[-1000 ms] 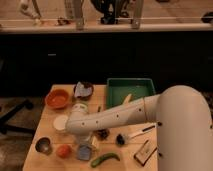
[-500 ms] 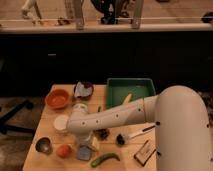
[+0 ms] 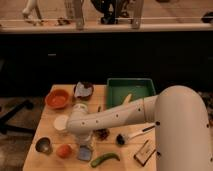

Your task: Place sponge in red bowl

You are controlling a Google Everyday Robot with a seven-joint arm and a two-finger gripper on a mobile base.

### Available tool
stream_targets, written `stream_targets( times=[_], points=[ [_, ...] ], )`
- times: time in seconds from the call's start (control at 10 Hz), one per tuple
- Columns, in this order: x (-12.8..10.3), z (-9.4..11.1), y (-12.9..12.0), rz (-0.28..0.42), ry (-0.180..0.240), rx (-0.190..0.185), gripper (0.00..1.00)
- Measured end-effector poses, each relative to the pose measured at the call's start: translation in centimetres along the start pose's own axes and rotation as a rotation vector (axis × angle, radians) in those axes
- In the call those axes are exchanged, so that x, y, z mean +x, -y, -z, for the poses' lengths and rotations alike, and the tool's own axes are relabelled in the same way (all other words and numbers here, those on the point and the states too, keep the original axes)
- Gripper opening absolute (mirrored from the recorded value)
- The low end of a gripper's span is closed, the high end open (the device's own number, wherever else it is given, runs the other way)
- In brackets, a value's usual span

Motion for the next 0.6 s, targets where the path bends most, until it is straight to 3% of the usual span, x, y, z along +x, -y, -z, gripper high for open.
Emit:
stream_targets(
  times=[0.3,0.4,0.6],
  points=[
    [-0.05,-0.08,0.04,0.001,0.001,-0.001,0.06],
    [-0.06,-0.08,0.05,0.002,0.001,-0.001,0.0],
    [-0.07,-0.08,0.07,0.002,0.001,-0.001,0.0]
  ],
)
